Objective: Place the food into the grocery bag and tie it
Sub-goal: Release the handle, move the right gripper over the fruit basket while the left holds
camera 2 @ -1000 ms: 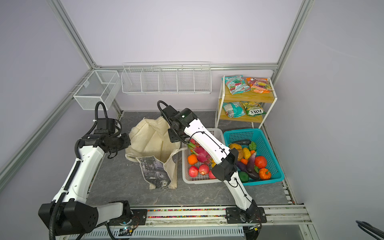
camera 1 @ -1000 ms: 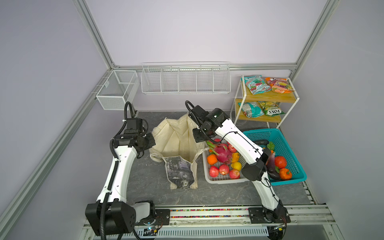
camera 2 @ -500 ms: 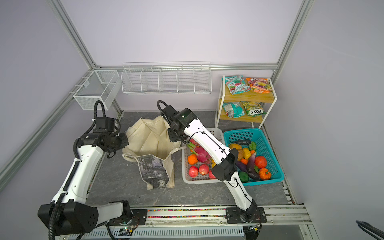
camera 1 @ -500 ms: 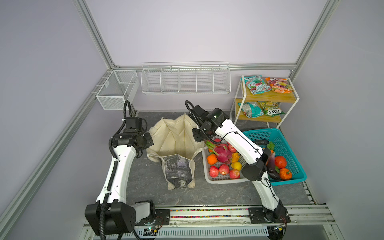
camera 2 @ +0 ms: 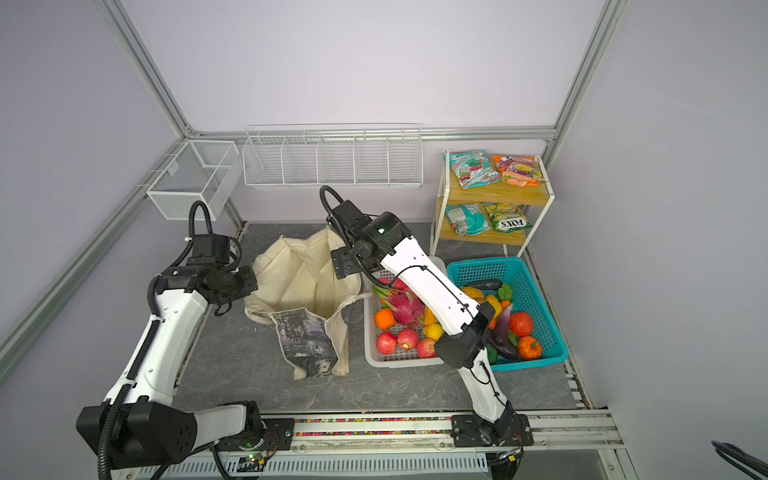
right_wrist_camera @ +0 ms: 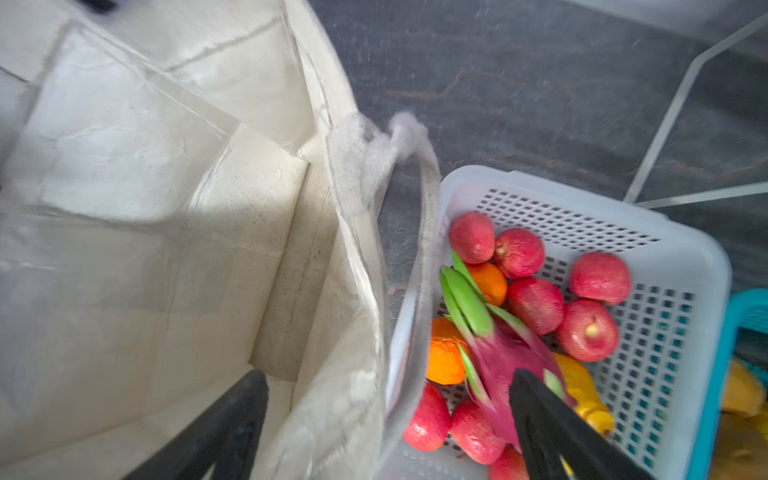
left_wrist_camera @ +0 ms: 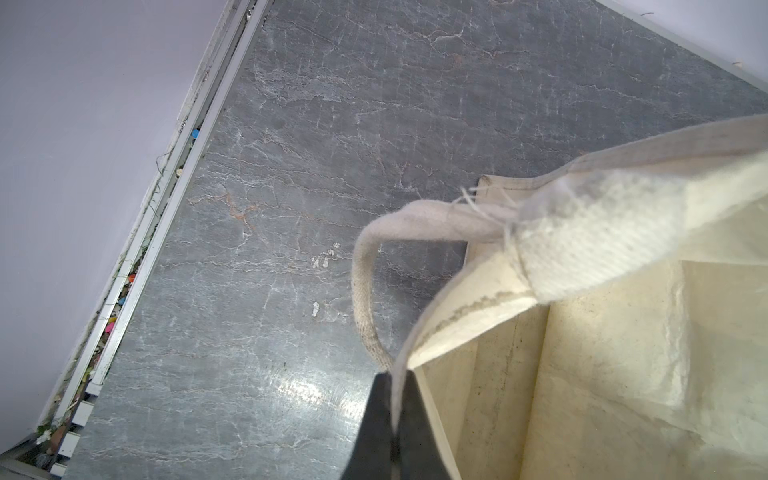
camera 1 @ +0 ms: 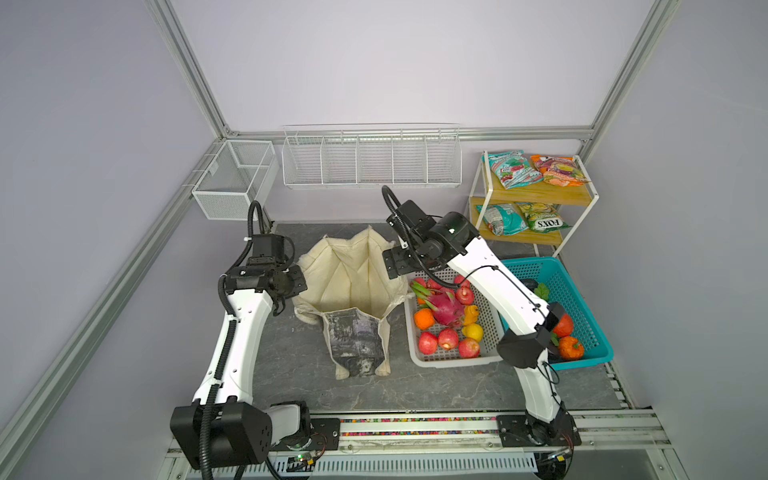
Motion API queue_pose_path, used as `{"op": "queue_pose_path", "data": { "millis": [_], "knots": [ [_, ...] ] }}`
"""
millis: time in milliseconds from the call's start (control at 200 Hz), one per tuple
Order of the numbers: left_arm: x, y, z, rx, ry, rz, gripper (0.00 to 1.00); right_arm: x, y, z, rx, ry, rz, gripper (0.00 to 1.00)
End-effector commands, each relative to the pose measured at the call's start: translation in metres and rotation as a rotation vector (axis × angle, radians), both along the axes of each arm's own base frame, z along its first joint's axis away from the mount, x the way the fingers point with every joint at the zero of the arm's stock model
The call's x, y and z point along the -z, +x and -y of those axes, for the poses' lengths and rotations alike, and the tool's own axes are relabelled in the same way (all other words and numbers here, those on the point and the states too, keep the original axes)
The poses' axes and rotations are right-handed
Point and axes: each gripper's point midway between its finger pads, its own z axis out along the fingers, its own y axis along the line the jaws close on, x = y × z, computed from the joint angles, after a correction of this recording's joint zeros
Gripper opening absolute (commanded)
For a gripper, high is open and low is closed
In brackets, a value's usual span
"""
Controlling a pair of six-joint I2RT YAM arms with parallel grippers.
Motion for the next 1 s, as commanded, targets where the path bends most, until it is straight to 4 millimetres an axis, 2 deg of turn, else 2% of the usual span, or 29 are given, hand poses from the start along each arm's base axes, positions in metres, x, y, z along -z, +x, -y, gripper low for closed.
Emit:
{"op": "queue_pose_path", "data": {
  "millis": [0,95,240,425,520,645,995],
  "knots": [
    [-0.006,0.0,-0.001,0.007,-0.002,0.016,0.0,-0.034,-0.008,0.033,-0.121,-0.109,0.181,0.94],
    [-0.008,-0.001,0.003,0.021,-0.017,0.027,0.0,-0.023,-0.017,0.056,-0.247,-0.222,0.282,0.94],
    [-0.012,-0.004,0.006,0.035,-0.033,0.04,0.0,0.017,-0.044,0.083,-0.41,-0.247,0.341,0.9],
    [-0.013,-0.005,0.008,0.043,-0.039,0.044,0.0,0.088,-0.074,0.102,-0.487,-0.262,0.133,0.89],
    [-0.013,-0.006,0.008,0.044,-0.039,0.047,0.0,0.113,-0.081,0.104,-0.504,-0.281,0.049,0.88],
    [-0.013,-0.007,0.009,0.048,-0.04,0.045,0.0,0.127,-0.081,0.103,-0.523,-0.276,0.015,0.88],
    [-0.01,-0.008,0.009,0.051,-0.04,0.039,0.0,0.15,-0.055,0.104,-0.525,-0.272,-0.032,0.88]
  ]
}}
